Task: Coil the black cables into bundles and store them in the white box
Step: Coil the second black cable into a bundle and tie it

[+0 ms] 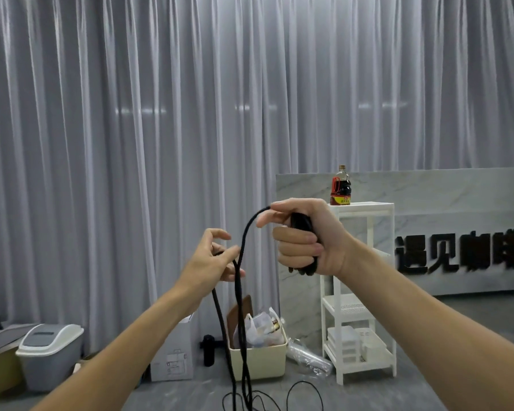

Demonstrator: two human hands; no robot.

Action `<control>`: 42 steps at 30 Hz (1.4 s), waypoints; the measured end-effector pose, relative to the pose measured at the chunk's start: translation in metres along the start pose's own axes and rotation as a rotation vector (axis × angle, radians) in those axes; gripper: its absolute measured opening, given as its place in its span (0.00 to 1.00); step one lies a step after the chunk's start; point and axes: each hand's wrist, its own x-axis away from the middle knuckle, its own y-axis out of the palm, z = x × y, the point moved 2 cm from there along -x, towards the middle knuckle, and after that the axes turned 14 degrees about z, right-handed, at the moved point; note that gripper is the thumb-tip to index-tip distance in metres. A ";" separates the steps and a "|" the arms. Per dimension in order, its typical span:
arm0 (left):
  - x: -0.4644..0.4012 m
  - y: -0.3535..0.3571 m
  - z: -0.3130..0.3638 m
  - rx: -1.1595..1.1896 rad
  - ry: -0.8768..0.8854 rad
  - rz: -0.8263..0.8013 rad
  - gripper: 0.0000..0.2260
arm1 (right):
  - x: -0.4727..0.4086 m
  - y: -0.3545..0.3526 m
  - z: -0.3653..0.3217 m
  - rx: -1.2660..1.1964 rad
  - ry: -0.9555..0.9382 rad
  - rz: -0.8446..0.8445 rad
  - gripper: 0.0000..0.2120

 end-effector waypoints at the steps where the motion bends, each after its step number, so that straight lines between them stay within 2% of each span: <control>1: 0.001 0.000 -0.001 -0.054 0.030 -0.039 0.08 | 0.002 0.005 0.001 -0.069 0.021 -0.086 0.16; 5: 0.014 0.010 0.001 -0.169 0.108 -0.222 0.16 | 0.004 0.019 0.005 -0.229 0.051 -0.242 0.18; 10: 0.024 0.021 0.013 0.005 0.122 -0.301 0.14 | -0.004 0.028 0.014 -0.226 0.001 -0.181 0.22; 14: 0.033 0.034 0.017 0.312 -0.081 -0.267 0.12 | -0.009 0.028 0.014 -0.230 -0.084 -0.050 0.24; 18: 0.049 0.052 0.003 0.467 -0.354 -0.278 0.08 | -0.012 0.027 0.008 -0.270 -0.168 0.095 0.29; 20: 0.057 0.057 -0.005 0.490 -0.398 -0.346 0.09 | -0.013 0.027 0.004 -0.295 -0.211 0.160 0.28; 22: 0.058 0.057 -0.008 0.421 -0.364 -0.408 0.10 | -0.015 0.027 0.004 -0.259 -0.261 0.223 0.27; 24: 0.056 0.055 -0.008 0.247 -0.299 -0.471 0.10 | -0.018 0.025 0.005 -0.127 -0.313 0.300 0.24; 28: 0.054 0.042 -0.005 -0.128 -0.184 -0.562 0.08 | -0.019 0.010 0.009 0.440 -0.419 0.538 0.21; 31: 0.048 0.028 0.000 -0.344 -0.093 -0.628 0.14 | -0.016 -0.003 0.014 0.779 -0.410 0.625 0.20; 34: 0.042 0.021 0.004 -0.524 0.047 -0.685 0.19 | -0.017 -0.010 0.021 1.064 -0.248 0.642 0.15; 37: 0.036 0.017 0.004 -0.662 0.224 -0.613 0.23 | -0.017 -0.010 0.030 1.318 0.060 0.545 0.13; 39: 0.033 0.015 0.003 -0.685 0.320 -0.578 0.25 | -0.016 -0.008 0.035 1.452 0.244 0.451 0.16; 42: 0.028 0.006 0.004 -0.582 0.340 -0.491 0.26 | -0.010 -0.016 0.034 1.460 0.336 0.511 0.14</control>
